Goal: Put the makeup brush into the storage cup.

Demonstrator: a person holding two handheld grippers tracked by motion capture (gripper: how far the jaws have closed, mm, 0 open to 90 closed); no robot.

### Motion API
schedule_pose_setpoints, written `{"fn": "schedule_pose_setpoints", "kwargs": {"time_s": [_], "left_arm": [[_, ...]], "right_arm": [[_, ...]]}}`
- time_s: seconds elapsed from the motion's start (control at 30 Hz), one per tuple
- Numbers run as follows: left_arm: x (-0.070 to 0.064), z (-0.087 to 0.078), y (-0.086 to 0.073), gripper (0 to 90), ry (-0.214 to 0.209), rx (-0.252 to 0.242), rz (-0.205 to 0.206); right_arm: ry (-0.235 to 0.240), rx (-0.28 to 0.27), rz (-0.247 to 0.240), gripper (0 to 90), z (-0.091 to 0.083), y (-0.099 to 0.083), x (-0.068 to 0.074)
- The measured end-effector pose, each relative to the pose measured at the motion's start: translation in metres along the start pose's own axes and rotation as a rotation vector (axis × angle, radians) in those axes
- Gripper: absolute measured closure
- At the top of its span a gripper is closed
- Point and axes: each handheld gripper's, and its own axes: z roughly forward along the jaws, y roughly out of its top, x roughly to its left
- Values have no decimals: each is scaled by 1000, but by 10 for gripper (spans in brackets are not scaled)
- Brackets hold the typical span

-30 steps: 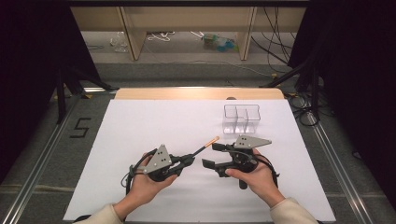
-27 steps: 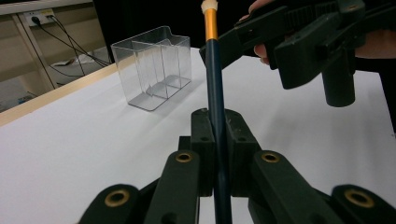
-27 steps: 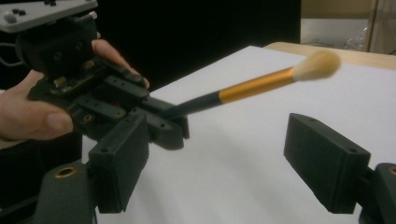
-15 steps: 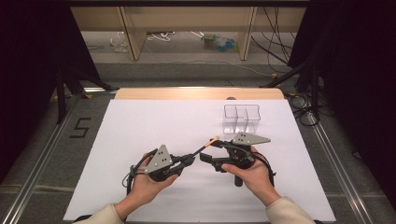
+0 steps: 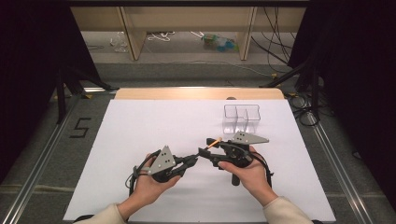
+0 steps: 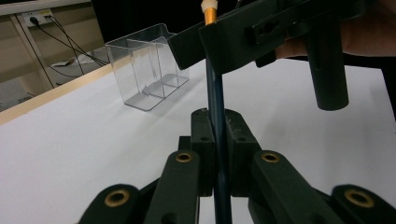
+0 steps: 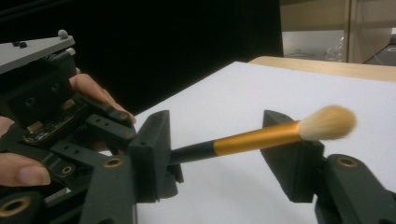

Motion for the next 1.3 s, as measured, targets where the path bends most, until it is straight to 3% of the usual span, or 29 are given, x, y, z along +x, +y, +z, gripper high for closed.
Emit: {"fn": "schedule_pose_setpoints", "kwargs": {"time_s": [0.1,0.37,0.47,0.5,0.57,0.9,1.0,1.07,1.1,1.13,1.23,1.3], "left_arm": [[-1,1,0,840,4,-4,-6],[-1,3,-1,840,8,1,-3],[-1,4,-2,840,9,5,0],[-1,5,-2,839,5,15,2],[-2,6,-3,839,0,19,0],[-5,13,-6,826,-13,53,31],[-5,12,-2,637,-14,39,57],[-6,11,-1,520,-11,36,44],[-5,10,0,485,-17,40,56],[-6,9,-1,459,-17,36,43],[-8,7,1,348,-30,24,36],[-8,4,2,300,-34,20,45]], "right_arm": [[-7,-25,-9,504,0,0,-2],[4,-29,35,570,-1,0,-3],[1,-46,30,620,-1,0,-5],[22,-45,60,660,-2,1,-4],[33,-43,64,691,-3,1,-3],[98,-32,20,838,-3,7,8],[74,-7,-61,839,-4,12,13],[57,-7,-89,839,-6,15,16],[47,12,-110,840,-8,17,16],[44,-6,-119,839,-7,18,17],[25,27,-159,839,-11,22,18],[23,8,-170,839,-12,23,19]]}}
